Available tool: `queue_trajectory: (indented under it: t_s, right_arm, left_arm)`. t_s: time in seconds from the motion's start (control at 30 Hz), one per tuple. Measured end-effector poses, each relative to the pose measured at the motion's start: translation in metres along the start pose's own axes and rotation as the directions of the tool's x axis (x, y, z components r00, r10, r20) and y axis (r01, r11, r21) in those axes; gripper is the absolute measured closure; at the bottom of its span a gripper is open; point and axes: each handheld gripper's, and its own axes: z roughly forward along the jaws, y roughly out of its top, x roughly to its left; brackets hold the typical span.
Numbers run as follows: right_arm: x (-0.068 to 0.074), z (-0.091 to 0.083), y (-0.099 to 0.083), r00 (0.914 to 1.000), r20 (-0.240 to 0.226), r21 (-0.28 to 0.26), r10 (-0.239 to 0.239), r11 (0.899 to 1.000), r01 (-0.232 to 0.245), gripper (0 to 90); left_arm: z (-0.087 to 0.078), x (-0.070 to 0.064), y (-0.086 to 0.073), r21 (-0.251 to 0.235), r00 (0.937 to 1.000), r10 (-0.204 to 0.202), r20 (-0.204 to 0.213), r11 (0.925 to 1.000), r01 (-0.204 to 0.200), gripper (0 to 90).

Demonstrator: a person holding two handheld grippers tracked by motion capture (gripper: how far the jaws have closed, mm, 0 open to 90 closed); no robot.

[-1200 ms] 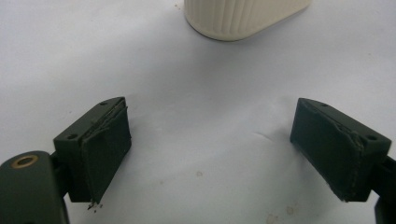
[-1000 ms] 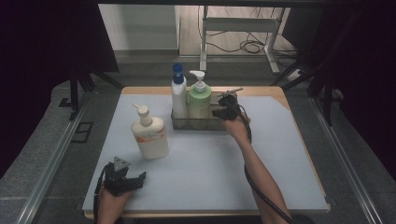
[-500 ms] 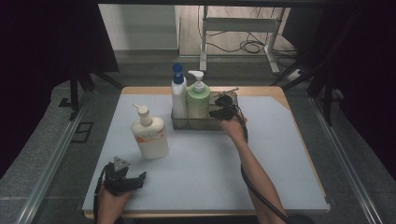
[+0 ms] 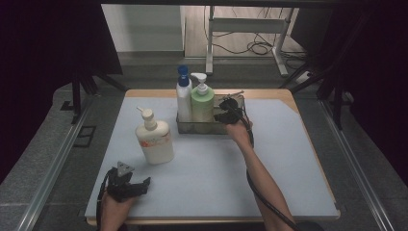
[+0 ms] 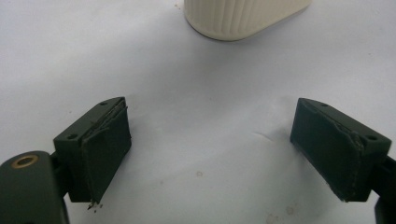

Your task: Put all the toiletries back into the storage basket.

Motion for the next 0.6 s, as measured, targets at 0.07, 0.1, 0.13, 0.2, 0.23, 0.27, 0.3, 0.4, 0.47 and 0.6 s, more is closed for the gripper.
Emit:
queue_trajectory:
  t_s: [0.07, 0.1, 0.13, 0.2, 0.23, 0.27, 0.3, 0.4, 0.47, 0.6]
  right_arm:
    - [0.000, 0.000, -0.001, 1.0000, 0.000, -0.004, -0.004, 1.000, 0.004, 88.5]
    - [0.000, -0.001, -0.002, 1.0000, 0.005, -0.008, -0.003, 1.000, 0.003, 87.5]
    - [0.000, -0.001, -0.002, 1.0000, 0.003, -0.009, -0.002, 1.000, 0.002, 86.9]
    - [-0.001, -0.003, -0.003, 1.0000, 0.005, -0.012, -0.001, 1.000, 0.001, 84.6]
    - [-0.002, -0.004, -0.004, 1.0000, -0.001, -0.020, 0.001, 1.000, -0.001, 84.2]
    - [-0.002, -0.006, -0.004, 1.0000, -0.003, -0.026, 0.001, 1.000, -0.001, 83.8]
    - [-0.002, -0.007, -0.004, 1.0000, -0.002, -0.029, -0.002, 1.000, 0.002, 82.9]
    - [-0.002, -0.012, -0.004, 0.9999, 0.002, -0.038, -0.016, 0.999, 0.016, 81.0]
    - [-0.003, -0.015, -0.005, 0.9998, 0.001, -0.043, -0.019, 0.999, 0.019, 79.0]
    - [-0.006, -0.021, -0.008, 0.9998, -0.007, -0.054, -0.018, 0.998, 0.017, 69.1]
  left_arm:
    - [0.000, 0.000, 0.000, 0.000, 1.0000, 0.000, 0.000, 1.0000, 0.000, 11.9]
    - [0.000, 0.000, 0.000, 0.000, 1.0000, 0.000, 0.000, 1.0000, 0.000, 11.9]
    - [0.000, 0.000, 0.000, 0.000, 1.0000, 0.000, -0.001, 1.0000, 0.000, 11.9]
    - [0.000, 0.000, 0.000, 0.001, 1.0000, 0.002, -0.002, 1.0000, -0.002, 12.0]
    - [0.000, 0.000, 0.000, 0.001, 1.0000, 0.002, -0.003, 1.0000, -0.002, 12.0]
    - [0.000, 0.000, 0.000, 0.001, 1.0000, 0.002, -0.004, 1.0000, -0.002, 12.0]
    - [0.000, -0.001, 0.000, 0.001, 1.0000, 0.002, -0.005, 1.0000, -0.002, 12.0]
    - [0.000, -0.001, 0.000, 0.001, 1.0000, 0.001, -0.007, 1.0000, -0.001, 12.1]
    - [0.000, -0.001, 0.000, 0.002, 1.0000, 0.000, -0.008, 1.0000, 0.000, 12.2]
    - [0.000, -0.001, 0.000, 0.002, 1.0000, 0.000, -0.007, 1.0000, 0.000, 12.3]
